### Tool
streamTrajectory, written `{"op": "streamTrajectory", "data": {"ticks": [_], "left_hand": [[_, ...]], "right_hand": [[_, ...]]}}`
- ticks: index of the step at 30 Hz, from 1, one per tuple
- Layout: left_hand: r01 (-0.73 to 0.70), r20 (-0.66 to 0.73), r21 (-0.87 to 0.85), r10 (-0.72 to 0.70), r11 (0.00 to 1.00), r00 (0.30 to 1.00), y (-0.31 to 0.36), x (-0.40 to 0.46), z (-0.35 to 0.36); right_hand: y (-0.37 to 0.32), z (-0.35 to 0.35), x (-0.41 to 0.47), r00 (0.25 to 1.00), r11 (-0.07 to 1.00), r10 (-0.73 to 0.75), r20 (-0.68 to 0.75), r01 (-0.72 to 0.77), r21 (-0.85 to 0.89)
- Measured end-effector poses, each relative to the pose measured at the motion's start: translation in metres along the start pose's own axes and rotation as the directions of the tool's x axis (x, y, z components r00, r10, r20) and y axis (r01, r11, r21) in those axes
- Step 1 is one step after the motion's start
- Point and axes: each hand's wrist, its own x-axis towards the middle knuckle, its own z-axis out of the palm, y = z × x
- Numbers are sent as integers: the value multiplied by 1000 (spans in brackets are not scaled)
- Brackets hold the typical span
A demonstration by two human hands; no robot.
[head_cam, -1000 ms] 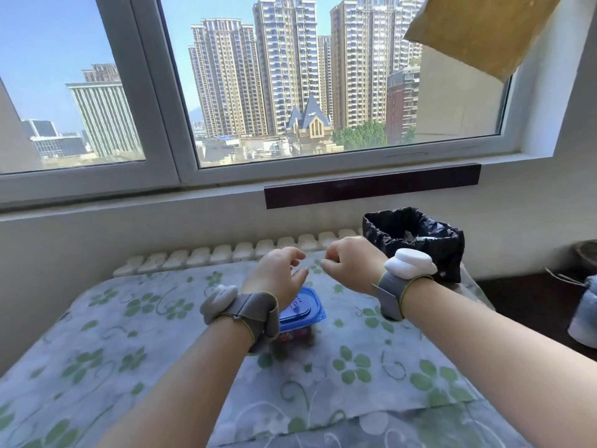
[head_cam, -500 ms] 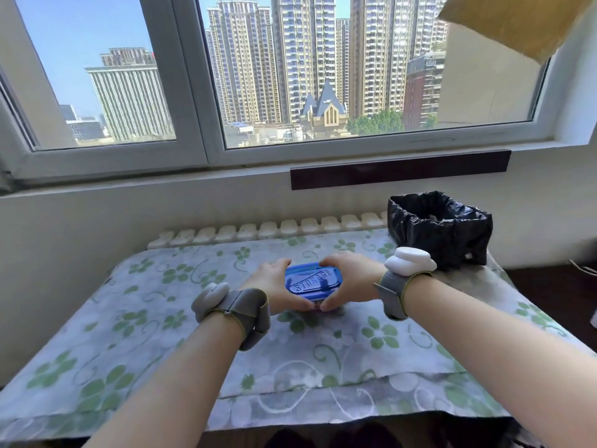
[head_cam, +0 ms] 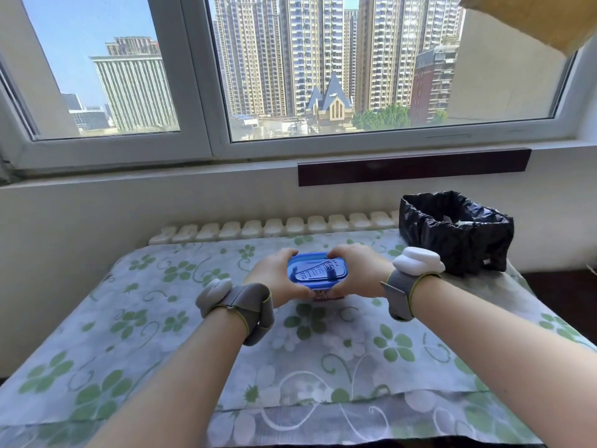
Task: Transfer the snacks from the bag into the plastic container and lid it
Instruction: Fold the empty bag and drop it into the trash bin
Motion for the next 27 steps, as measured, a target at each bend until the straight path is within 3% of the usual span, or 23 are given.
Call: {"op": "streamTrajectory", "data": {"ticks": [5,10,27], "left_hand": [[-15,-89,-101,6,995,996,-4,21,2],[10,-160,-97,-25,995,987,-13,46,8],[70,-164,-151,-94,986,982,-32,93,18]], "right_hand": [[5,3,25,997,998,30,-66,-26,55],[13,10,52,992,994,53,-113,-41,104],[29,24,100,988,975,87,-125,-59,213]]}}
